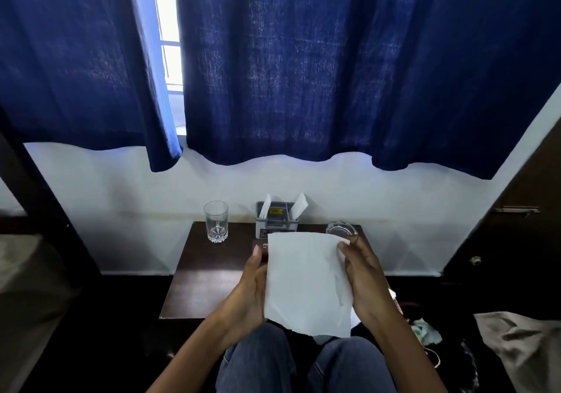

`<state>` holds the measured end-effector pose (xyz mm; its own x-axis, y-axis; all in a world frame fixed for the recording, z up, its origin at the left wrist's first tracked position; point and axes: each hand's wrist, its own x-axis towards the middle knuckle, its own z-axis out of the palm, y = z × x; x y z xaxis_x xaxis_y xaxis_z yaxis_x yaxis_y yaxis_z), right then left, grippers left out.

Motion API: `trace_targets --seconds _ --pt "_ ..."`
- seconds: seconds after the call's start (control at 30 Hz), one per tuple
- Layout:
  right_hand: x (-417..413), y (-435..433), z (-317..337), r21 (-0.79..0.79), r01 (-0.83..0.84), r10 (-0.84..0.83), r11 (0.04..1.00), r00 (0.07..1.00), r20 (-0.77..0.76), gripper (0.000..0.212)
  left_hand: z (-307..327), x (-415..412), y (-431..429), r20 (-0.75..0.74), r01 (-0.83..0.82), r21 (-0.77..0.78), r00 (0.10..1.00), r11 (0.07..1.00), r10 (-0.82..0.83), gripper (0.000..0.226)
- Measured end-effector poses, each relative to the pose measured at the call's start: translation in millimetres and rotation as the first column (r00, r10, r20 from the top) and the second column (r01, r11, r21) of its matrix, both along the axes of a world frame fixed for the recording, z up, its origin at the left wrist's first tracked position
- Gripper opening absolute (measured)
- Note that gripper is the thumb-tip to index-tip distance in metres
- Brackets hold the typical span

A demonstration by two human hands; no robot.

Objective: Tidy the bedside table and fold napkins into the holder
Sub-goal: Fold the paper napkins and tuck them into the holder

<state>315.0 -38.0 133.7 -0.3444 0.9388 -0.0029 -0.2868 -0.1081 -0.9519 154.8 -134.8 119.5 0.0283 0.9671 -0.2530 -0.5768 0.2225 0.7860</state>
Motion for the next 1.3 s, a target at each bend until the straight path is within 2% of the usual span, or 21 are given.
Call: trace_targets --seconds 0.07,0.13,0.23,0.33,0.4,0.5,0.57,0.63,0.7,0.8,0.9,1.0,1.07,1.13,1.2,1.3 --pt "1 0 -1 -0.017 -0.010 0.010 1.000 1.000 -0.002 0.021 -3 0 0 -0.061 -0.027 0.033 0.998 0.999 0.029 0.052" --pt "4 0 0 -0.034 -0.061 0.061 0.998 0.998 -0.010 0.021 -6 -1 1 -0.131 -0.056 0.051 0.989 0.997 0.062 0.052" --pt "9 1 5 -0.045 -0.125 0.125 0.991 0.992 -0.001 0.017 -7 -4 1 -0.193 -0.070 0.059 0.978 0.996 0.080 0.040" --pt "16 6 11 -0.012 -0.186 0.187 0.982 0.977 0.105 0.016 -6 -6 -1 -0.265 -0.035 0.072 0.963 0.997 0.053 0.033" --pt "20 10 17 0.005 -0.301 0.293 0.953 0.931 0.218 0.021 -6 -9 -3 -0.316 0.028 0.083 0.949 0.996 -0.001 0.030" --pt "24 13 25 -0.049 -0.478 0.458 0.877 0.801 0.385 0.026 -3 -12 -5 -0.425 0.136 0.083 0.901 0.987 -0.088 0.031" --pt "24 12 26 -0.100 -0.524 0.501 0.846 0.717 0.485 0.025 -2 -12 -5 -0.491 0.176 0.063 0.862 0.982 -0.123 0.031" --pt "22 11 25 -0.124 -0.533 0.511 0.837 0.680 0.527 0.019 -2 -12 -4 -0.519 0.180 0.048 0.845 0.982 -0.130 0.027" --pt "21 10 22 -0.121 -0.504 0.490 0.855 0.712 0.502 0.011 -3 -12 -3 -0.478 0.147 0.046 0.872 0.988 -0.107 0.029" --pt "20 12 18 -0.107 -0.355 0.368 0.929 0.842 0.394 0.016 -6 -12 -4 -0.340 0.022 0.004 0.940 1.000 -0.020 0.035" --pt "20 13 13 -0.113 -0.229 0.253 0.967 0.915 0.315 0.020 -11 -13 -6 -0.286 -0.047 -0.027 0.958 0.999 0.037 0.048" --pt "19 13 7 -0.111 -0.153 0.178 0.982 0.947 0.268 0.027 -16 -10 -5 -0.299 -0.101 -0.041 0.951 0.994 0.084 0.068" --pt "19 13 4 -0.111 -0.108 0.131 0.988 0.965 0.227 0.030 -19 -9 -5 -0.371 -0.084 -0.001 0.925 0.996 0.078 0.090" --pt "20 13 3 -0.103 -0.085 0.104 0.991 0.975 0.196 0.032 -18 -7 -6 -0.416 -0.075 0.047 0.905 0.996 0.088 0.101" --pt "21 13 2 -0.082 -0.085 0.098 0.993 0.981 0.166 0.032 -17 -6 -4 -0.414 -0.106 0.075 0.901 0.992 0.127 0.101" --pt "21 12 3 -0.057 -0.087 0.093 0.995 0.989 0.111 0.033 -12 -4 -1 -0.400 -0.153 0.056 0.902 0.987 0.163 0.087"
